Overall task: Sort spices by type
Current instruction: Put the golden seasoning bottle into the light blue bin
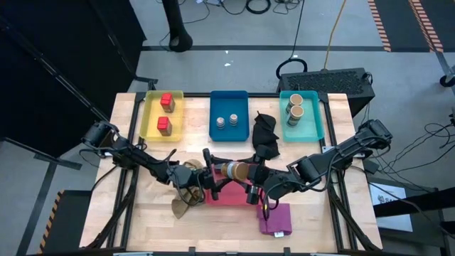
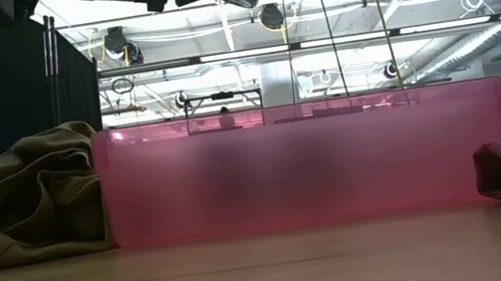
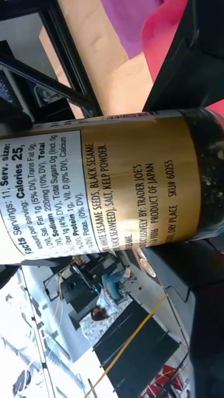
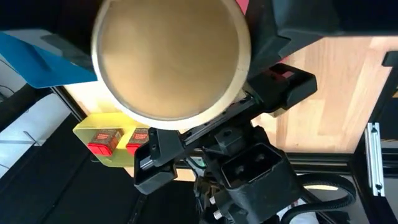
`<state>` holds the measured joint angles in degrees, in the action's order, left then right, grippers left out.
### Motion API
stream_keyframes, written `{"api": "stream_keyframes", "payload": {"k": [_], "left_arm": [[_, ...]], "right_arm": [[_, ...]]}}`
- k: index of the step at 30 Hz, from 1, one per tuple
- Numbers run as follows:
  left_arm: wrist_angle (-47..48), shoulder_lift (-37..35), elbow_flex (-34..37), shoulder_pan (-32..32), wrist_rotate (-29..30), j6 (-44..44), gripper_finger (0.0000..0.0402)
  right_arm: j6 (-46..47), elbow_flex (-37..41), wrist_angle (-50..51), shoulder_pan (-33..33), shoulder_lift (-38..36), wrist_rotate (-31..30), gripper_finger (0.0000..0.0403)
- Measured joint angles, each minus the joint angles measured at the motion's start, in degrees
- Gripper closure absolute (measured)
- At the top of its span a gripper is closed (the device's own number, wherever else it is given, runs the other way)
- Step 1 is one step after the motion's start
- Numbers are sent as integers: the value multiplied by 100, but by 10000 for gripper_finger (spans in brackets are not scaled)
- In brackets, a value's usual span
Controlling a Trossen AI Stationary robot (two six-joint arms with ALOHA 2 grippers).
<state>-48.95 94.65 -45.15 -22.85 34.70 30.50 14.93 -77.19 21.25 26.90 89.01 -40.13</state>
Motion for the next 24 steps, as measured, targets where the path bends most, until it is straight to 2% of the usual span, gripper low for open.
{"api": "stream_keyframes", "payload": {"k": [3, 15, 24], "left_arm": [[35, 0, 0, 0, 4, -2, 97], [52, 0, 0, 0, 212, -538, 93], [310, 0, -7, -11, 852, -615, 91]], "right_arm": [[26, 0, 18, -2, 0, 1, 158], [448, 0, 111, -60, -7, -24, 158], [806, 9, 681, -265, -34, 81, 158]]}}
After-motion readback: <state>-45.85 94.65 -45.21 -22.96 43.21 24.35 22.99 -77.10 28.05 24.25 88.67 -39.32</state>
